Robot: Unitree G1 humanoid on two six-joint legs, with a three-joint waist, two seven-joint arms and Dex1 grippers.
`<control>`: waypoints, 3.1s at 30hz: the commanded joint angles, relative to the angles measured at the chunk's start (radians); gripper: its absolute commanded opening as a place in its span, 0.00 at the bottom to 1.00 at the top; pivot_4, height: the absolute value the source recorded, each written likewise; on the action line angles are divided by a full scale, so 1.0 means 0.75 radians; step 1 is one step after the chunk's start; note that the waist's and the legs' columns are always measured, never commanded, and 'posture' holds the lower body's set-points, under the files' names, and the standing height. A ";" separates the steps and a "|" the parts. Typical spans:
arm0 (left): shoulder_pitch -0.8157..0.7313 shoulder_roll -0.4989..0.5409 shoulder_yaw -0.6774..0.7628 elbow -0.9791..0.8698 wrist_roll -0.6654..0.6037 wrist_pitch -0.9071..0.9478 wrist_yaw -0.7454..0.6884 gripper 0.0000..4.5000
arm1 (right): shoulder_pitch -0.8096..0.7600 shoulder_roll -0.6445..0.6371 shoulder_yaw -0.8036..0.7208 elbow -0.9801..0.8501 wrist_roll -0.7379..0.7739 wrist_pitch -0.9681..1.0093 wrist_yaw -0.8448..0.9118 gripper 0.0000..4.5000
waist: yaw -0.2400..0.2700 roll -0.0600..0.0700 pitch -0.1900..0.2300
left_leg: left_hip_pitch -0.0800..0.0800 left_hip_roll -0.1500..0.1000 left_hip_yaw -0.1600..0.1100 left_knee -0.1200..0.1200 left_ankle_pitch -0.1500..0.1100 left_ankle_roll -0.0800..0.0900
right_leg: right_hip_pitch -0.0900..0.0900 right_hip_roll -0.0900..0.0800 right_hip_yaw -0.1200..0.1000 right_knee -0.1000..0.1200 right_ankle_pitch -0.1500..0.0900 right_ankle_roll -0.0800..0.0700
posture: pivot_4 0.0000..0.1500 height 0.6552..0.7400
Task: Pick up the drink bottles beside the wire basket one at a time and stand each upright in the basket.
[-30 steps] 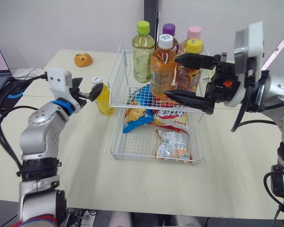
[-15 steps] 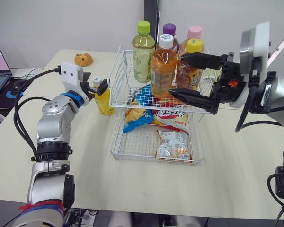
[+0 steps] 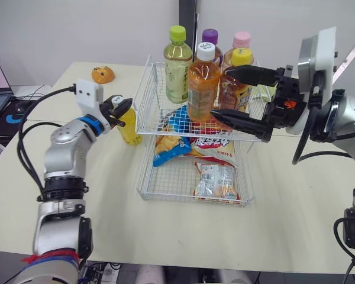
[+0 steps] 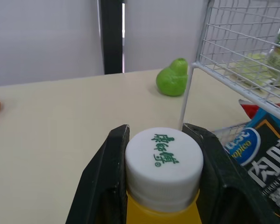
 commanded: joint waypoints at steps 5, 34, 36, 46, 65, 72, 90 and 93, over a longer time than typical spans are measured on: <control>-0.341 0.359 0.037 0.059 -0.138 0.164 -0.453 0.30 | -0.016 0.028 -0.015 0.000 -0.024 -0.054 -0.007 1.00 | 0.003 -0.002 0.001 | -0.006 0.000 0.001 0.000 0.001 -0.001 | -0.006 0.000 0.000 0.001 0.000 0.000 | 1.00 1.00; -0.893 0.022 -0.180 0.191 -0.108 0.317 -0.822 0.30 | 0.047 0.007 -0.073 -0.099 -0.003 -0.020 -0.120 1.00 | 0.004 0.003 0.004 | -0.003 -0.001 0.006 0.002 0.001 -0.001 | -0.008 0.001 0.006 0.004 0.000 0.000 | 1.00 1.00; -0.859 0.000 -0.196 0.190 -0.084 0.266 -0.815 0.30 | 0.051 -0.003 -0.087 -0.113 0.012 -0.004 -0.134 1.00 | 0.004 0.003 0.004 | -0.004 0.000 0.006 0.002 0.001 -0.001 | -0.008 0.001 0.006 0.004 0.000 0.000 | 1.00 1.00; -0.821 -0.073 -0.210 0.249 -0.040 0.137 -0.809 0.30 | 0.062 -0.046 -0.119 -0.146 0.080 0.035 -0.179 1.00 | 0.011 0.003 0.004 | -0.004 -0.001 0.006 0.002 0.001 -0.001 | -0.008 0.000 0.006 0.003 0.000 0.000 | 1.00 1.00; -0.742 0.268 0.063 0.351 -0.028 0.084 -0.521 1.00 | 0.047 -0.293 -0.371 0.162 -0.022 -0.068 -0.076 1.00 | -0.005 0.005 0.005 | -0.003 -0.002 0.007 0.002 0.001 0.000 | -0.007 0.000 0.007 0.004 0.000 0.000 | 1.00 1.00; -0.295 0.281 0.199 0.360 0.074 -0.286 -0.221 1.00 | 0.243 -0.340 -0.402 0.690 -0.437 -0.551 0.055 1.00 | 0.010 0.003 0.001 | -0.001 0.000 0.009 0.004 0.001 0.000 | -0.005 -0.001 0.007 0.004 0.000 0.001 | 1.00 1.00; 0.328 -0.043 0.185 0.315 0.234 -0.685 0.305 1.00 | 0.548 0.081 -0.369 1.528 -0.893 -1.371 -0.302 1.00 | 0.008 0.004 0.001 | 0.005 0.000 0.016 0.003 0.001 -0.001 | -0.005 -0.001 0.012 0.009 0.000 0.000 | 1.00 1.00; 0.317 -0.063 0.174 0.300 0.241 -0.680 0.341 1.00 | 0.551 0.104 -0.371 1.542 -0.902 -1.400 -0.331 1.00 | 0.005 0.005 0.001 | 0.007 0.001 0.018 0.002 0.001 -0.001 | -0.005 0.000 0.014 0.010 0.000 0.000 | 1.00 1.00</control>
